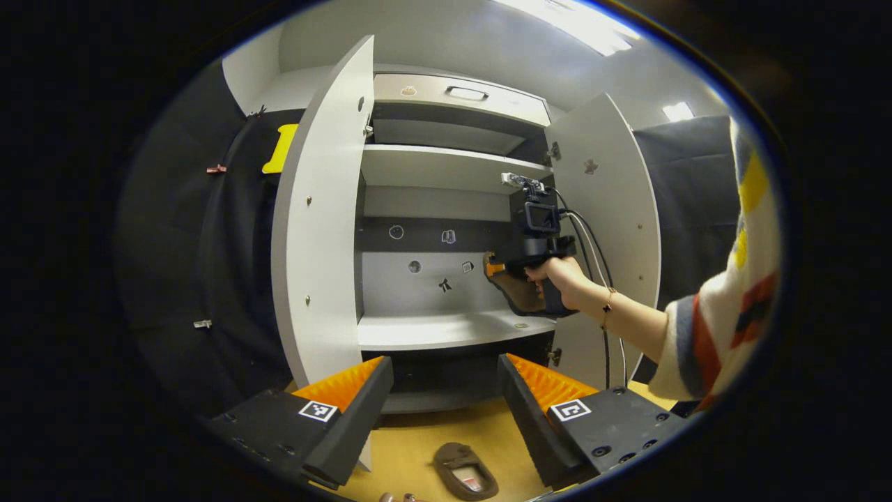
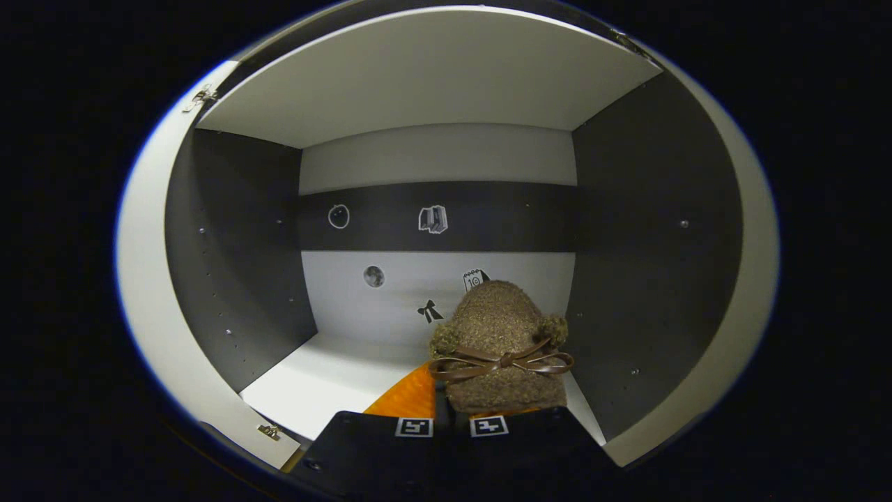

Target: Grab one shoe with the right hand and put it into the shoe cabinet, grab the other shoe with the left hand and put it into the shoe cabinet; then close the right door with the right hand and the left door with the left hand.

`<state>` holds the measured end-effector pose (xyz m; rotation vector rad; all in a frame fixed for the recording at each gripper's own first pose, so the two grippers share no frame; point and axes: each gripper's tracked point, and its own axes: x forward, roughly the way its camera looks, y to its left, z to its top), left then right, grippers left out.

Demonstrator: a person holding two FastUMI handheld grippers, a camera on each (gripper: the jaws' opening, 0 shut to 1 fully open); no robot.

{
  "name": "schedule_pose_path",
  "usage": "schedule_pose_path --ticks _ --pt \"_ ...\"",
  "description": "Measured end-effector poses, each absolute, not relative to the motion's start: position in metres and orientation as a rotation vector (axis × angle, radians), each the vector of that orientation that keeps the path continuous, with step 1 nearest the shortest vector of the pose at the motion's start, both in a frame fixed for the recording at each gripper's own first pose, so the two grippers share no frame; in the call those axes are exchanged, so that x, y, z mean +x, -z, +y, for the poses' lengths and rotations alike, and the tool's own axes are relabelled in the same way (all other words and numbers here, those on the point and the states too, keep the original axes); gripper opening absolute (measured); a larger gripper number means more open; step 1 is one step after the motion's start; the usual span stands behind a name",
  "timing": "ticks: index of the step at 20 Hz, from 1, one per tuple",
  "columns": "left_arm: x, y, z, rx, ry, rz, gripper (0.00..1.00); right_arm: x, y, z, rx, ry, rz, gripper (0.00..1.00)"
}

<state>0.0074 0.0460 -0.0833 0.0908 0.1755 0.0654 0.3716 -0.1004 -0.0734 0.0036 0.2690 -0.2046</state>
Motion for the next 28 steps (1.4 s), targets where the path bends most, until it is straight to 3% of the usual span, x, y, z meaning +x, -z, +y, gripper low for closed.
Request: schedule_pose_path --ticks 10,11,13,15,16,17,18,21,22,28 --pt "0.039 0.096 0.065 0.068 -0.160 0.212 0.95 0.443 0.171 -0.136 0.065 0.240 0.513 0.05" --pt "0.042 0.096 0.066 0.064 -0.168 0.215 0.95 0.448 0.186 -0.135 0.066 0.226 0.543 0.11" --pt "0.048 0.097 0.068 0.064 -0.180 0.218 0.95 0.449 0.191 -0.131 0.061 0.204 0.560 0.13" --pt "0.050 0.099 0.073 0.070 -0.198 0.229 0.95 0.445 0.190 -0.124 0.047 0.183 0.564 0.22" --pt "0.051 0.100 0.074 0.071 -0.207 0.235 0.95 0.439 0.189 -0.119 0.040 0.167 0.569 0.41" --pt "0.051 0.099 0.074 0.068 -0.210 0.235 0.95 0.434 0.187 -0.114 0.031 0.148 0.565 0.51" --pt "0.051 0.097 0.073 0.065 -0.207 0.231 0.95 0.427 0.182 -0.108 0.023 0.131 0.554 0.69" --pt "0.049 0.100 0.069 0.053 -0.190 0.237 0.95 0.405 0.163 -0.097 0.010 0.098 0.503 0.96" --pt "0.047 0.102 0.068 0.049 -0.183 0.243 0.95 0.396 0.155 -0.093 0.017 0.086 0.486 1.00" --pt "0.025 0.132 0.057 -0.007 -0.130 0.293 0.95 0.332 0.065 -0.087 0.006 0.064 0.220 1.00"
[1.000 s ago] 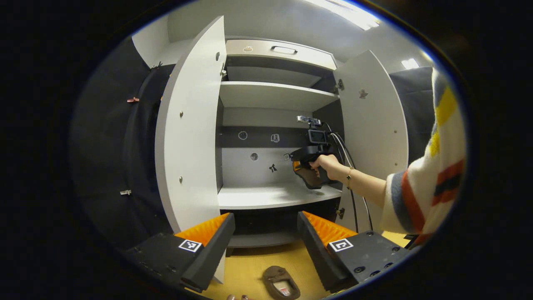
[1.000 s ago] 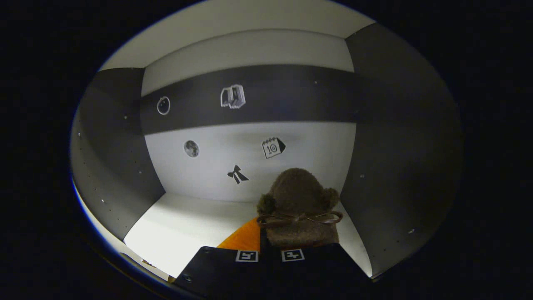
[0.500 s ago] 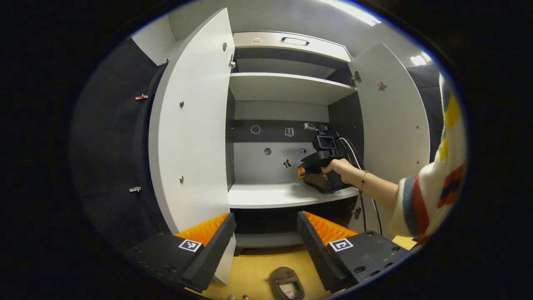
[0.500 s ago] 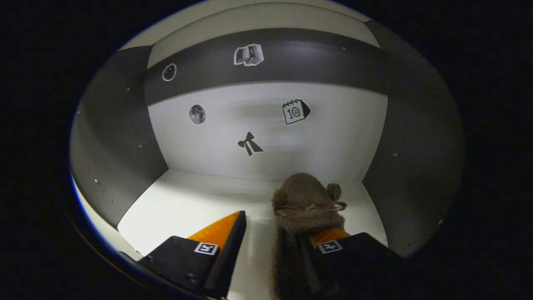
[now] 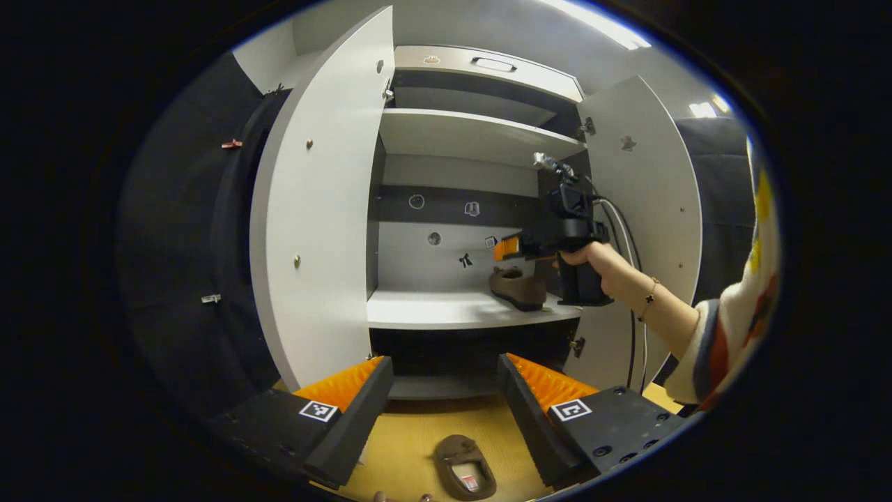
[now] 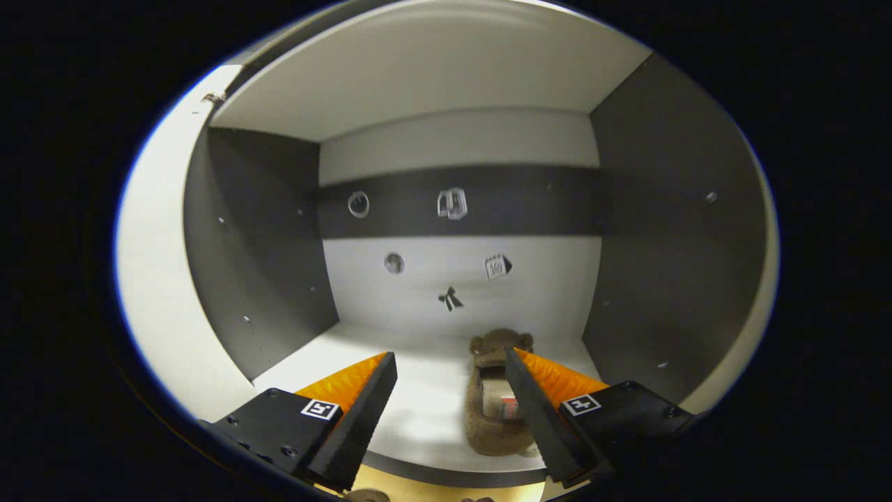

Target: Grab one shoe with the right hand and put it into the shoe cabinet, grab the other shoe with the left hand and put it into the shoe cabinet; then close the right door with the right hand and the left door with the left hand.

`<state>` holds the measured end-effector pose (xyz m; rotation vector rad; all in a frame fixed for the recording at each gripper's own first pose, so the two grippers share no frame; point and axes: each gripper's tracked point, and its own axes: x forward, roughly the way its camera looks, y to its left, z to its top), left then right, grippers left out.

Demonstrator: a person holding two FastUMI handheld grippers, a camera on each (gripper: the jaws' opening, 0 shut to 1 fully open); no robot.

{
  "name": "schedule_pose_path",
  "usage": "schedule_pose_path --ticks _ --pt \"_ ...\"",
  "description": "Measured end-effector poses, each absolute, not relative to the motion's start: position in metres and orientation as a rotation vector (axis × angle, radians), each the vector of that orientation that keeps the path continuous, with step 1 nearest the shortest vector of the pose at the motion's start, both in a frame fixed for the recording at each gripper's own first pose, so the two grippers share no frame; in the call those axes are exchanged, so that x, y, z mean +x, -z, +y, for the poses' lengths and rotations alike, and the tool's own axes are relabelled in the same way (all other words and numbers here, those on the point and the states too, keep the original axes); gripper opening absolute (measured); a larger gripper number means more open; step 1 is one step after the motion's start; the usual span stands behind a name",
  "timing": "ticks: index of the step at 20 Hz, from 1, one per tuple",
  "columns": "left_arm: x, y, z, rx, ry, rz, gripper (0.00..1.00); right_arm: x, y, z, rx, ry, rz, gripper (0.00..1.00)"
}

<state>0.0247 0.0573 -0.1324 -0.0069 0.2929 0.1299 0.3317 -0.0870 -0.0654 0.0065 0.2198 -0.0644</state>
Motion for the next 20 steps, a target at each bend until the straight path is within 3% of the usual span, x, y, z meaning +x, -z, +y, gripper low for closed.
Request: schedule_pose_path --ticks 6,11,20 --pt "0.002 0.167 0.054 -0.011 -0.095 0.308 0.95 0.230 0.032 -0.075 -0.080 0.081 0.027 0.99" --pt "-0.018 0.247 0.055 -0.075 -0.081 0.448 0.96 0.157 0.072 -0.060 -0.138 0.110 0.027 0.98" --pt "-0.035 0.399 0.050 -0.115 -0.061 0.657 0.94 0.131 0.151 -0.080 -0.050 0.168 0.100 0.98"
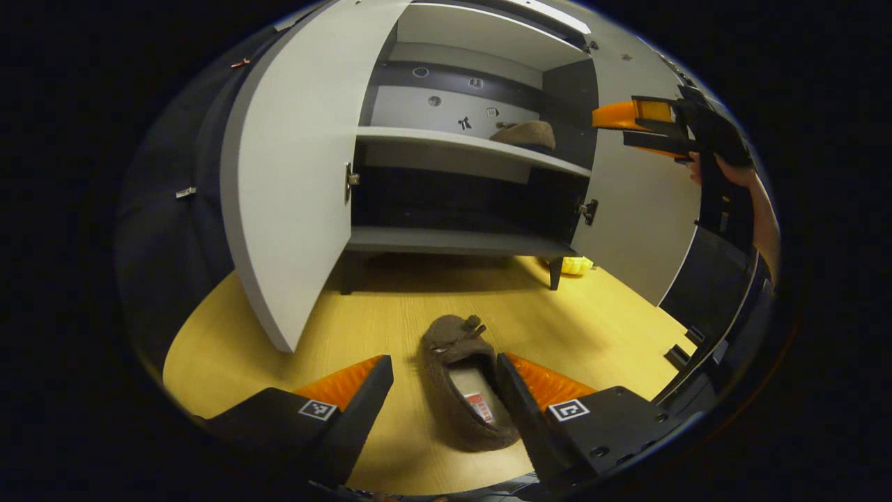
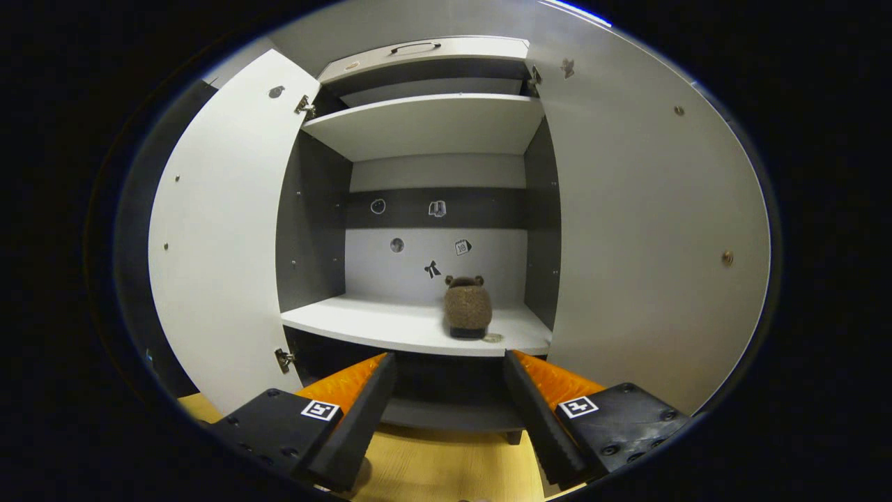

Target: Grab one shoe with the right hand and put it into the shoe cabinet, grab the other shoe with the left hand and put it into the shoe cabinet; then close the right door with the right hand and the left door with the left hand.

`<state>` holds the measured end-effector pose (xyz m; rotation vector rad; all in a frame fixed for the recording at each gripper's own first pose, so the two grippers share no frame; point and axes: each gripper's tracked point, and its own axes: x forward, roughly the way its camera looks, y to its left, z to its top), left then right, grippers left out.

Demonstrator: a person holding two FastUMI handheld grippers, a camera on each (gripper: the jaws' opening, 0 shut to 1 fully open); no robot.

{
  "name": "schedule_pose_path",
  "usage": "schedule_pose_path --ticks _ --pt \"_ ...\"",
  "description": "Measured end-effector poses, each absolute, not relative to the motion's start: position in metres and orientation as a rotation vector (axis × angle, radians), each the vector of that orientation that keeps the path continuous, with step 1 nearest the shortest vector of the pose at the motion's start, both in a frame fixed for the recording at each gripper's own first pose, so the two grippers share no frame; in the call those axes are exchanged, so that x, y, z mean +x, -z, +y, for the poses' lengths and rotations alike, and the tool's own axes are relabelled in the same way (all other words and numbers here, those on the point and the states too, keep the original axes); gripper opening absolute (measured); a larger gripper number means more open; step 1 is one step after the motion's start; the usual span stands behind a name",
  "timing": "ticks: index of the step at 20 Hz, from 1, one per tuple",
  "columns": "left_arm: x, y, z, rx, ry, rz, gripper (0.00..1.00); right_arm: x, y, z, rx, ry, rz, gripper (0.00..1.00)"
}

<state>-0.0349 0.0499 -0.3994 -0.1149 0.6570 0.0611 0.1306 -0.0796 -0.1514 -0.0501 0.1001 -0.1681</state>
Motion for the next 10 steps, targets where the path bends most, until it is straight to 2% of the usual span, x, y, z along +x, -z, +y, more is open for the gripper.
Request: schedule_pose_path --ticks 4,6,10 --pt "-0.024 0.441 0.048 -0.104 -0.050 0.688 0.90 0.138 0.179 -0.088 -0.048 0.173 0.135 0.98" --pt "-0.019 0.456 0.050 -0.092 -0.060 0.701 0.80 0.142 0.190 -0.089 -0.041 0.166 0.150 0.98" --pt "-0.010 0.478 0.053 -0.140 -0.077 0.724 0.75 0.153 0.206 -0.088 -0.044 0.140 0.169 0.98"
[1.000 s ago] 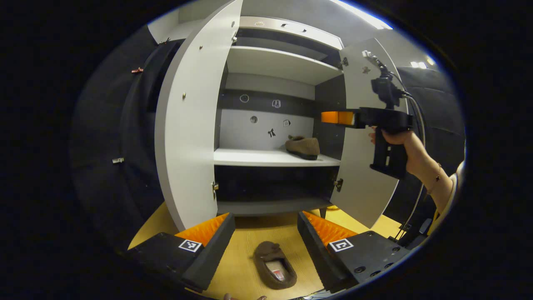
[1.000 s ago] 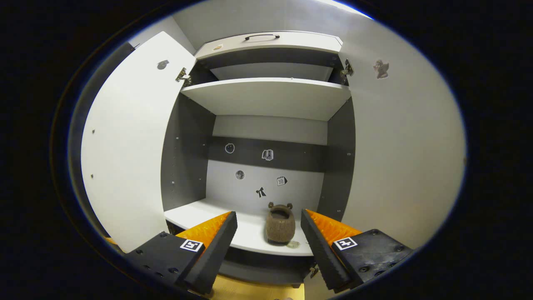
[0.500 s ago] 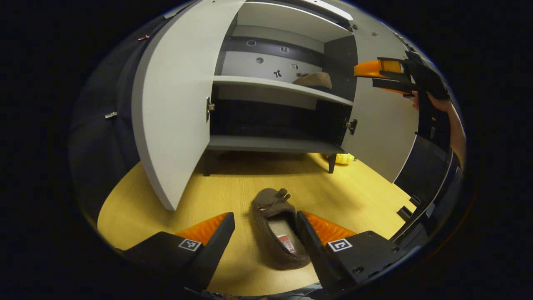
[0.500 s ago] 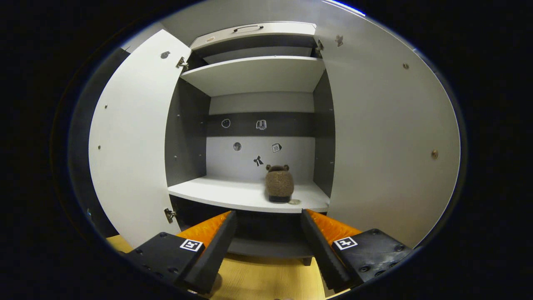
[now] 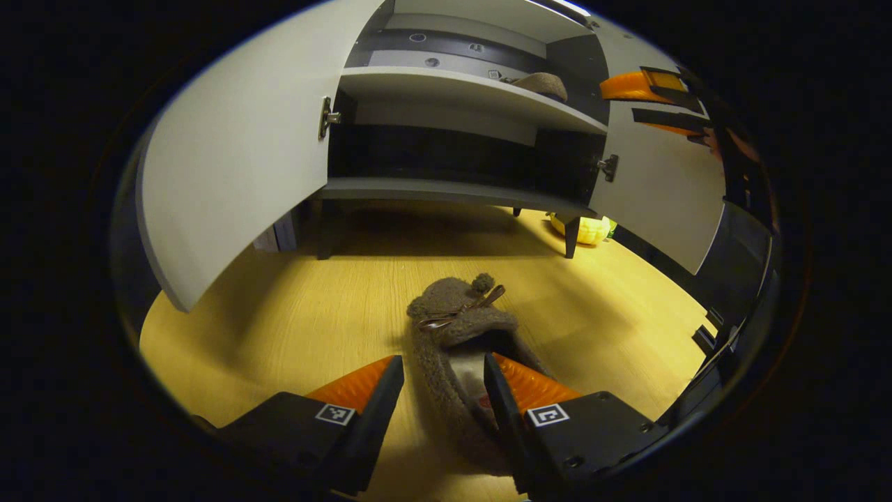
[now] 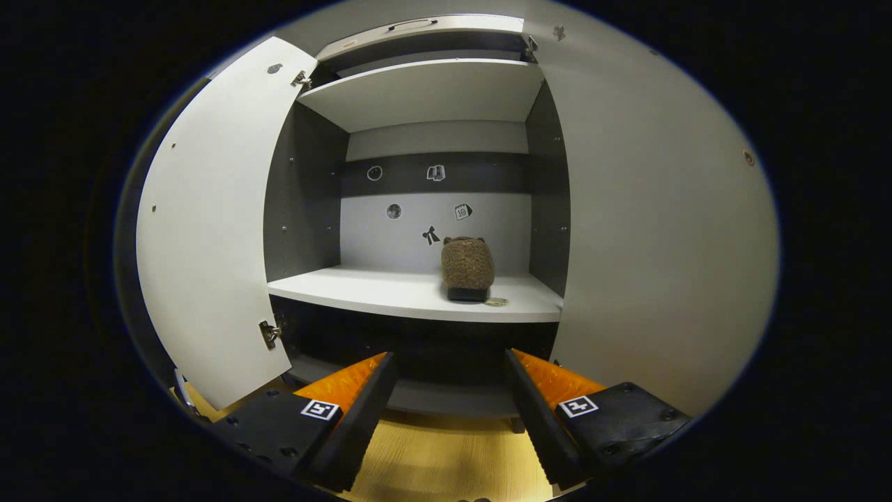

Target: Grab one shoe with the right hand and put it into the shoe cabinet, grab the other shoe with the left hand and put it into the shoe cabinet; then close the right door with the right hand and the left door with the left hand.

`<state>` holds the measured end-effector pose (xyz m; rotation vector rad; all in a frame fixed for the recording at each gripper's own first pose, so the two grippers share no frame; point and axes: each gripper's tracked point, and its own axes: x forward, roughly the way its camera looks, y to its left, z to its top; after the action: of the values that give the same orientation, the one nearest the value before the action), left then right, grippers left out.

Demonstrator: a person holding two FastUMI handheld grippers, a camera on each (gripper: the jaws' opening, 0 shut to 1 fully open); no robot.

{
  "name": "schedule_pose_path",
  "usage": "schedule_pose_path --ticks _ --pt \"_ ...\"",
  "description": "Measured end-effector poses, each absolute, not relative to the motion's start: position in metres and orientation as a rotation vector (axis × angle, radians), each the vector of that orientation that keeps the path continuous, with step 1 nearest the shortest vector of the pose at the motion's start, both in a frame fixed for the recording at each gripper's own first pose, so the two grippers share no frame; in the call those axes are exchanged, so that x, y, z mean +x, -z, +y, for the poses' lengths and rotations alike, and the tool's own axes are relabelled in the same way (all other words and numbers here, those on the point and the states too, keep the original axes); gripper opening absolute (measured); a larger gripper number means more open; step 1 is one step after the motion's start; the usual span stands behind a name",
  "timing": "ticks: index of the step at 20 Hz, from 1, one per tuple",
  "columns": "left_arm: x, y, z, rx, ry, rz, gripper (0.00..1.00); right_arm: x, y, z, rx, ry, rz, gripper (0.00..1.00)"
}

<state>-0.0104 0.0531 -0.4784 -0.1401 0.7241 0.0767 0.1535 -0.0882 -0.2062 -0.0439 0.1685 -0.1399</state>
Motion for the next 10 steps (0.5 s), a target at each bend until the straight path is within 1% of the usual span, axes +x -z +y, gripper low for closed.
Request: schedule_pose_path --ticks 2,3,6,9,10 --pt "-0.005 0.485 0.058 -0.162 -0.092 0.725 0.70 0.159 0.216 -0.085 -0.055 0.114 0.189 0.98" --pt "-0.002 0.488 0.061 -0.168 -0.099 0.729 0.66 0.163 0.219 -0.083 -0.061 0.102 0.194 0.98" --pt "0.010 0.497 0.064 -0.167 -0.103 0.733 0.62 0.172 0.228 -0.081 -0.074 0.077 0.206 0.98" --pt "0.018 0.502 0.066 -0.124 -0.112 0.747 0.46 0.181 0.238 -0.083 -0.072 0.060 0.230 0.98" --pt "0.022 0.501 0.071 -0.102 -0.126 0.742 0.46 0.184 0.241 -0.085 -0.071 0.058 0.237 0.98"
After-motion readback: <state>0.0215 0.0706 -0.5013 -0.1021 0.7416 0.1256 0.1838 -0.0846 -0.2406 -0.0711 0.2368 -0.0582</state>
